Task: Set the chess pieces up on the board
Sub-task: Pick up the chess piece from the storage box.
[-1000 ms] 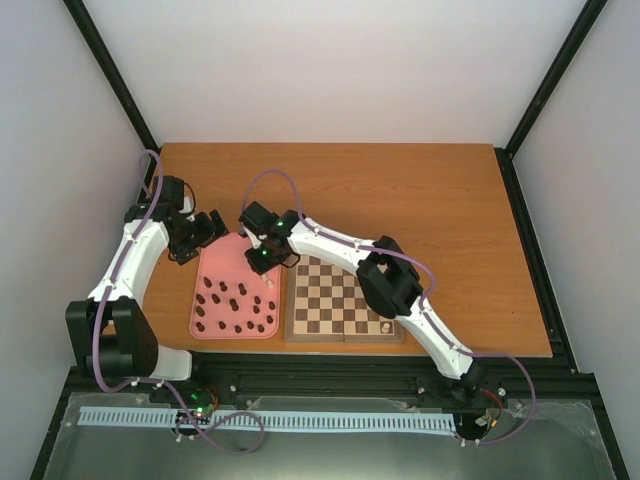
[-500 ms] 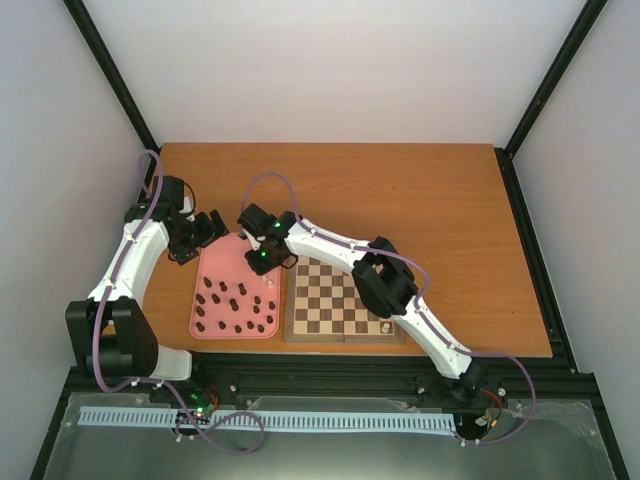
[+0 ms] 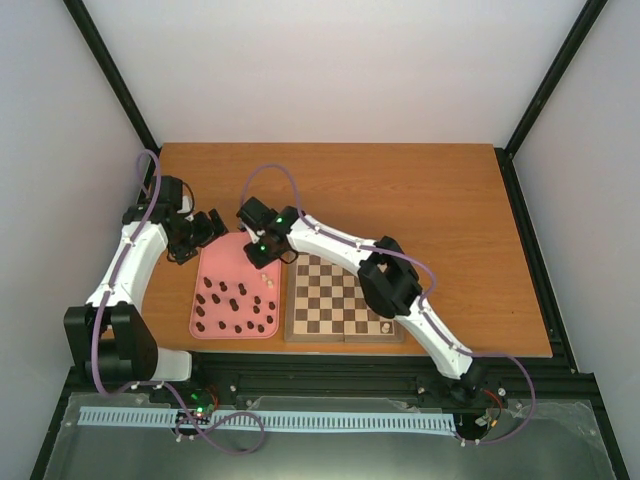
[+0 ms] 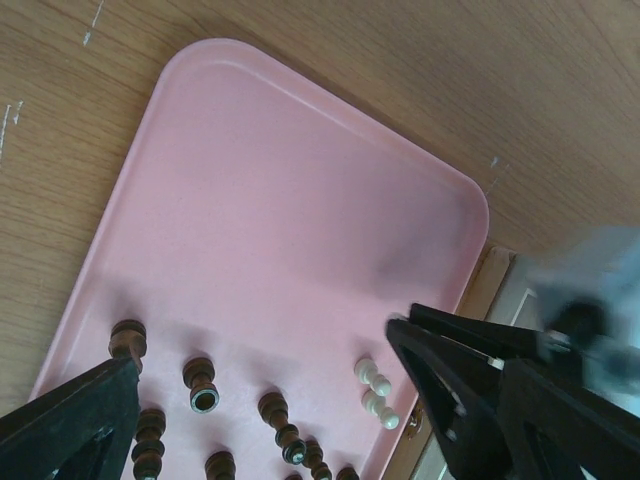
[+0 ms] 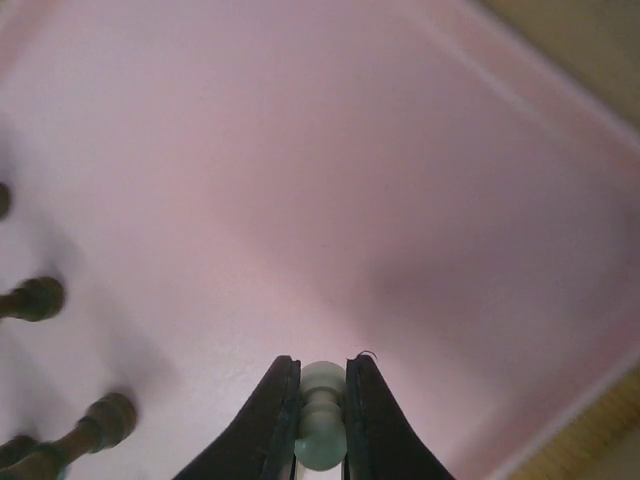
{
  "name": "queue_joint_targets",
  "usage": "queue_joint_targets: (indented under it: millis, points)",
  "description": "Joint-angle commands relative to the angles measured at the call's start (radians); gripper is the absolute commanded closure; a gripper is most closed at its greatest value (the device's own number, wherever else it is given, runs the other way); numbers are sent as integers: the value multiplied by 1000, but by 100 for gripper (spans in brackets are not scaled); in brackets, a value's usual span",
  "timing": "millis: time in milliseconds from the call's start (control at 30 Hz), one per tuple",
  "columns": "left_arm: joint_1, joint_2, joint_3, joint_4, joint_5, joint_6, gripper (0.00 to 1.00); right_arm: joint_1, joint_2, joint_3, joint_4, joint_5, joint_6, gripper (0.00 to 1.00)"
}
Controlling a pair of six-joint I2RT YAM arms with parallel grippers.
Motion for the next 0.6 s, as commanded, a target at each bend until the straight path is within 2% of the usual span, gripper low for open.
queue_joint_targets:
  millis: [0, 167, 333, 567]
  points:
    - [-2, -29, 20, -8, 2, 11, 0, -15, -165, -22, 32, 68, 15, 95]
    - [-2, -23, 14, -3, 3, 11, 0, -67, -341, -201, 41, 128, 60, 96]
    - [-2, -23, 11, -3, -3, 17, 0, -89, -576, -574, 42, 188, 88, 96]
    - [-2, -16, -7, 6, -2, 18, 0, -95, -867, -943, 3, 220, 206, 96]
